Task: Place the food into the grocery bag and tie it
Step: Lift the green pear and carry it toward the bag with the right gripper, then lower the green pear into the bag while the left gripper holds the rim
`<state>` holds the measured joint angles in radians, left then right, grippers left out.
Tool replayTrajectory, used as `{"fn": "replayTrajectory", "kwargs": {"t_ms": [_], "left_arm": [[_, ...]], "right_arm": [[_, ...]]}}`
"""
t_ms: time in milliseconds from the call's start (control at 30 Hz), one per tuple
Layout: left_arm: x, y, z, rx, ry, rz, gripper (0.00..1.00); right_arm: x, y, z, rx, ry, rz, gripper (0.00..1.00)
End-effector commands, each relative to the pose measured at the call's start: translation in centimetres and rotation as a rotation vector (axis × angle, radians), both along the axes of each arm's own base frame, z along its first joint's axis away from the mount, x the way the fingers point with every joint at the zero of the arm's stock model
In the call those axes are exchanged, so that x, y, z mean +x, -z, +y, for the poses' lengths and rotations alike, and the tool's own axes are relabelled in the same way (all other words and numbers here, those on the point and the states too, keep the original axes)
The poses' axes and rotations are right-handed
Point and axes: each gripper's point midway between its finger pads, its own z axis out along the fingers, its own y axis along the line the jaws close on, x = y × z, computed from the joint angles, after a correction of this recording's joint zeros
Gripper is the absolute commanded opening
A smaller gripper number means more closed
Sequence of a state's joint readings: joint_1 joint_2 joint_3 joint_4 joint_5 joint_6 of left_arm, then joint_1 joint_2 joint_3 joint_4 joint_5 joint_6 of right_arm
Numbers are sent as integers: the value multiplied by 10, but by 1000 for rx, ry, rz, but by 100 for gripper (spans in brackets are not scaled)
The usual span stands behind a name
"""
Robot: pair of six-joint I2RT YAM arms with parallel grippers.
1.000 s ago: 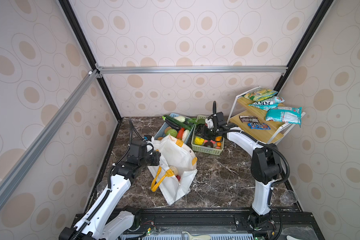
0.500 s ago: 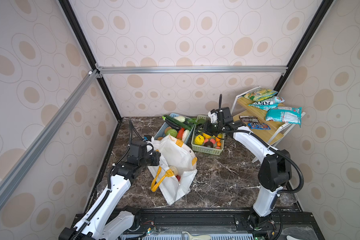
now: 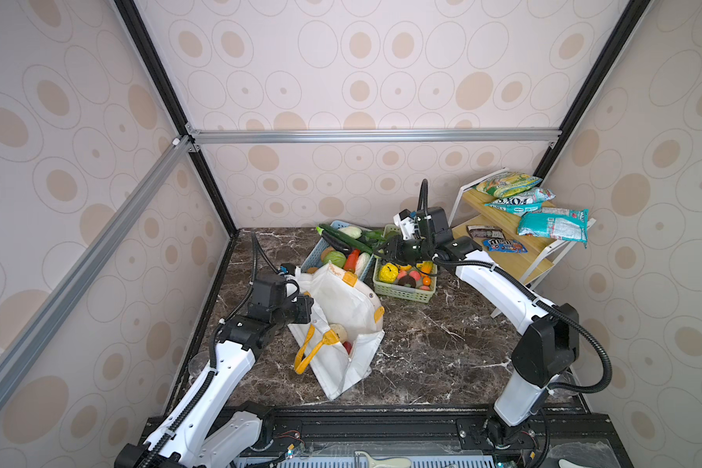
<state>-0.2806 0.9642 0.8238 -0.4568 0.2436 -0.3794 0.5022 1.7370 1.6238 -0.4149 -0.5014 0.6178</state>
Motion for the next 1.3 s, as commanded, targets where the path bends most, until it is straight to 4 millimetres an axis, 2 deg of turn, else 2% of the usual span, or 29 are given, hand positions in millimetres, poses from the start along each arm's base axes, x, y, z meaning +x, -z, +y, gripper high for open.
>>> {"fn": "replayTrajectory", "kwargs": {"t_ms": [0, 200, 333, 467, 600, 867, 1267], "left_arm": [[5, -15, 0, -24, -11, -58, 0], [4, -15, 1, -22, -14, -60, 0], [4, -13, 0, -23, -15, -57, 0], [5, -13, 0, -26, -16, -56, 0], [6, -12, 0, -28, -20, -54, 0], [6, -12, 1, -26, -23, -56, 0], [4, -12, 2, -24, -25, -57, 0]], "right_arm": [[-27, -15, 20, 17, -94, -49, 29], [-67, -9, 52, -35, -217, -78, 30], [-87, 2, 63, -100, -279, -95, 30], [-103, 19, 72, -155, -330, -90, 31], [-115, 45, 80, -208, -371, -65, 31], [-131, 83, 93, -327, -429, -38, 32], [-132, 122, 101, -464, -454, -24, 33]]}}
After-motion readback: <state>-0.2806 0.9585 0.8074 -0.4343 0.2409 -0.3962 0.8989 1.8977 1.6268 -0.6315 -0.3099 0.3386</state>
